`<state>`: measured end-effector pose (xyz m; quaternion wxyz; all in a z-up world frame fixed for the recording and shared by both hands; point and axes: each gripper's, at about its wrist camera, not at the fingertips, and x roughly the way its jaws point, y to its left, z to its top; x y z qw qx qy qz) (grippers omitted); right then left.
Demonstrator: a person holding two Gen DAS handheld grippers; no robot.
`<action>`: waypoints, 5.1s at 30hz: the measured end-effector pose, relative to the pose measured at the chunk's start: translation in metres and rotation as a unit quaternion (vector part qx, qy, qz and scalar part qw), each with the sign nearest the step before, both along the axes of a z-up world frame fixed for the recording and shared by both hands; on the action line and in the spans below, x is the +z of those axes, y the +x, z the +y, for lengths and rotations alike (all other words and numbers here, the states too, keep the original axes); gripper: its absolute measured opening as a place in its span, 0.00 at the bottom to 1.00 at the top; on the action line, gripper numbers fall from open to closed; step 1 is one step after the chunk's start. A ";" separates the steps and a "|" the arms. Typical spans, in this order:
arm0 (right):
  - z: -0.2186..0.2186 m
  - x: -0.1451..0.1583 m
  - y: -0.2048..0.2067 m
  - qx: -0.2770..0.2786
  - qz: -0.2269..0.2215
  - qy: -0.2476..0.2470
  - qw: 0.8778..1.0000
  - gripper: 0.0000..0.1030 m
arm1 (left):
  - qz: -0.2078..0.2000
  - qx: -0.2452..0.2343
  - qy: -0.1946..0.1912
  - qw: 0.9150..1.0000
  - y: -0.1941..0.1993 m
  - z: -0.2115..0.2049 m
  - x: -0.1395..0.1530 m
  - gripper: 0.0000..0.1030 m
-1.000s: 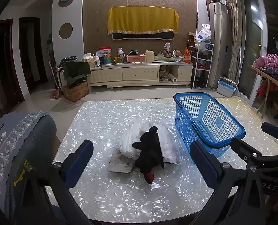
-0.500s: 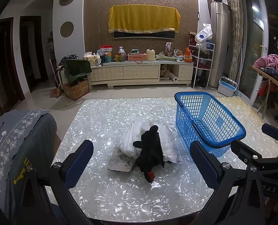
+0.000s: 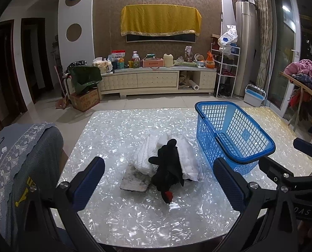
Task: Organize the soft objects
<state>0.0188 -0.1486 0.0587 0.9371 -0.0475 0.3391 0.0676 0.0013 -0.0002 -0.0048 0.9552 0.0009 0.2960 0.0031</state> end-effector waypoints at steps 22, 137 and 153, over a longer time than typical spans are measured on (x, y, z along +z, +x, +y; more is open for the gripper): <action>-0.003 0.001 0.001 0.001 0.004 -0.003 1.000 1.00 | 0.004 -0.007 0.002 1.000 0.000 -0.001 0.000 0.99; 0.032 -0.001 0.089 0.188 0.164 0.063 0.966 0.31 | 0.177 -0.042 -0.008 0.983 0.106 0.074 -0.052 0.99; -0.043 0.035 0.091 0.151 0.134 0.100 0.974 0.31 | 0.177 -0.080 0.012 0.981 0.124 0.026 -0.046 0.99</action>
